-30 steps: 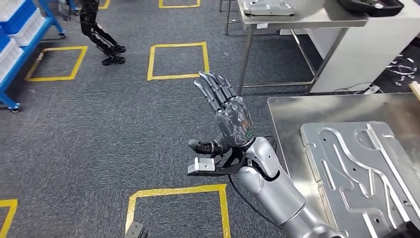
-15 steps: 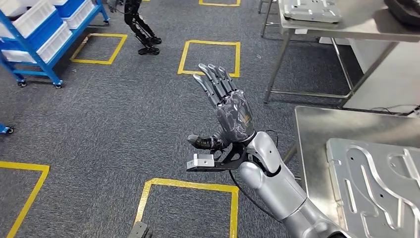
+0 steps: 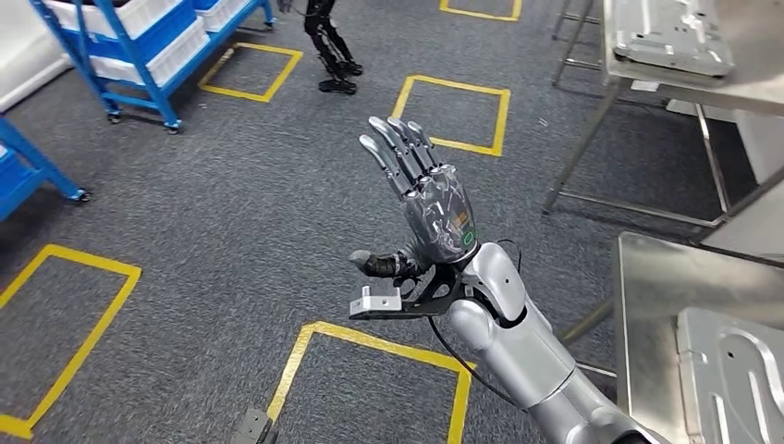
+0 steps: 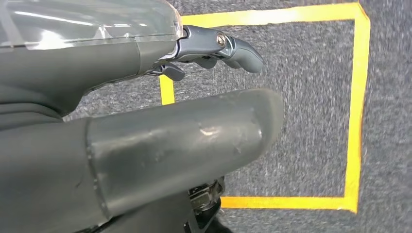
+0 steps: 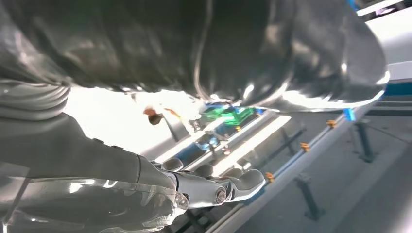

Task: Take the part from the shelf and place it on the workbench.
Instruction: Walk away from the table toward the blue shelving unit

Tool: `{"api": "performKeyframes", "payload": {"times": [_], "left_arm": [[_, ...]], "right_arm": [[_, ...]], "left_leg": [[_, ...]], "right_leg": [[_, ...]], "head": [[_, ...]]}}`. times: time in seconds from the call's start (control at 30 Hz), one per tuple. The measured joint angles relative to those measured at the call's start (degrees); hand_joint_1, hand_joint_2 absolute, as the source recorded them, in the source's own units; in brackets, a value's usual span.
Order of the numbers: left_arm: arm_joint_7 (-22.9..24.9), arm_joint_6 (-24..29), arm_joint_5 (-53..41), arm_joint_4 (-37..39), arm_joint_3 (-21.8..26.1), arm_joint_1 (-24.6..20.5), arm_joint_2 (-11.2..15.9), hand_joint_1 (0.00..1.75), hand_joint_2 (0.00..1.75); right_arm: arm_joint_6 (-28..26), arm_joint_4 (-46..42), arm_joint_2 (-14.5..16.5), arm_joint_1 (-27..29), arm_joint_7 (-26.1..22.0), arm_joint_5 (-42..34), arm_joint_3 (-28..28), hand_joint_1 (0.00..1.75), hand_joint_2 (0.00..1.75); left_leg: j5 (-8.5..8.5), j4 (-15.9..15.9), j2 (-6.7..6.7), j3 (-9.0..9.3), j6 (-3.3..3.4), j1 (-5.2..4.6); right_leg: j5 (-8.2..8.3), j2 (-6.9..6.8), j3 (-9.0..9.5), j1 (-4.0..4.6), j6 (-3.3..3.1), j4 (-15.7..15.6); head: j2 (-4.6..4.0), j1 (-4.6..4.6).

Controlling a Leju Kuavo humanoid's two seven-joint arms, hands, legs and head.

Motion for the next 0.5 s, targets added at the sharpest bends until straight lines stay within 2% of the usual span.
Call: {"api": "performKeyframes", "payload": {"times": [0.03,0.07,0.1,0.13,0.2,0.23,0.27,0.3,0.33,0.37,0.4,0.43,0.5], "left_arm": [[0.0,0.0,0.0,0.0,0.0,0.0,-0.1,0.00,0.00],[0.0,0.0,0.0,0.0,0.0,0.0,-0.1,0.00,0.00],[0.0,0.1,-0.1,0.0,0.0,0.1,-0.1,0.00,0.00],[0.1,0.1,-0.1,0.0,0.0,0.2,-0.1,0.00,0.00],[0.1,0.1,-0.1,0.0,0.0,0.3,0.0,0.00,0.00],[0.1,0.2,-0.1,0.0,0.0,0.2,0.0,0.00,0.00],[0.1,0.2,-0.1,0.0,0.0,0.1,0.0,0.00,0.00],[0.1,0.2,-0.1,0.0,0.0,0.1,0.0,0.00,0.00],[0.1,0.2,-0.1,0.0,0.0,0.1,0.0,0.00,0.00],[0.1,0.2,-0.2,0.0,0.0,0.1,0.0,0.00,0.00],[0.2,0.3,-0.2,0.0,0.0,0.1,0.0,0.00,0.00],[0.2,0.3,-0.2,0.0,0.0,0.1,0.0,0.00,0.00],[0.2,0.5,-0.3,0.0,0.0,-0.1,0.0,0.00,0.00]], "right_arm": [[0.0,0.0,0.0,0.0,0.0,0.0,0.0,0.00,0.00],[0.0,0.0,0.0,0.0,0.0,0.0,0.0,0.00,0.00],[0.0,0.0,0.0,0.0,0.0,0.0,0.0,0.00,0.00],[0.0,0.0,0.0,-0.1,0.0,0.0,0.0,0.00,0.00],[0.0,-0.1,0.0,-0.2,0.0,0.0,0.0,0.00,0.00],[0.0,-0.1,0.0,-0.2,0.0,0.0,0.0,0.00,0.00],[0.0,-0.1,0.0,-0.2,0.0,0.0,0.0,0.00,0.00],[0.0,-0.1,0.0,-0.1,0.0,0.0,0.0,0.00,0.00],[0.0,-0.1,0.0,-0.1,0.0,0.0,0.0,0.00,0.00],[0.1,-0.1,0.0,-0.1,0.0,0.0,0.0,0.00,0.00],[0.1,-0.1,0.0,-0.1,0.1,0.0,0.0,0.00,0.00],[0.1,-0.1,0.0,-0.2,0.1,0.0,0.0,0.00,0.00],[0.1,-0.2,0.0,-0.4,0.1,0.1,0.0,0.00,0.00]], "left_leg": [[0.11,0.0,-0.61,-0.25,-0.32,0.10],[0.27,0.0,-1.25,-0.46,-0.72,0.18],[0.43,-0.2,-1.89,-0.60,-1.14,0.28],[0.32,0.0,-1.47,-0.72,-1.44,0.24],[-1.32,2.6,1.40,-1.94,-1.87,0.04],[-2.94,5.6,3.36,-3.37,-1.99,0.07],[-4.64,9.3,4.49,-5.20,-2.17,0.18],[-5.94,12.7,5.02,-6.93,-2.34,0.33],[-6.37,14.8,5.26,-7.97,-2.49,0.47],[-5.73,14.7,5.44,-7.88,-2.61,0.58],[-4.29,12.6,5.71,-6.71,-2.67,0.66],[-2.48,9.1,6.25,-4.77,-2.67,0.72],[-0.56,2.7,8.16,-1.18,-2.31,0.32]], "right_leg": [[0.21,0.75,0.53,0.01,-0.12,-1.4],[0.07,0.59,0.69,0.08,-0.17,-1.8],[0.09,0.01,0.80,0.10,-0.27,-2.0],[0.22,-0.69,1.05,0.02,-0.50,-2.3],[0.43,-2.26,1.66,-0.16,-1.13,-3.0],[0.44,-3.16,1.88,-0.10,-1.40,-3.2],[0.36,-4.00,1.95,0.00,-1.58,-3.2],[0.28,-4.90,1.96,0.09,-1.65,-3.1],[0.17,-5.74,1.97,0.12,-1.66,-3.1],[0.04,-6.55,1.98,0.13,-1.61,-3.0],[-0.11,-7.28,2.03,0.12,-1.50,-2.9],[-0.31,-7.95,2.12,0.11,-1.36,-2.8],[-0.78,-9.04,2.27,0.38,-0.90,-2.5]], "head": [[0.00,0.00],[0.00,0.00],[0.00,0.01],[0.00,0.01],[0.00,-0.02],[0.00,-0.03],[0.00,-0.04],[0.00,-0.04],[0.00,-0.04],[0.00,-0.04],[0.00,-0.04],[0.00,-0.04],[0.00,-0.02]]}}
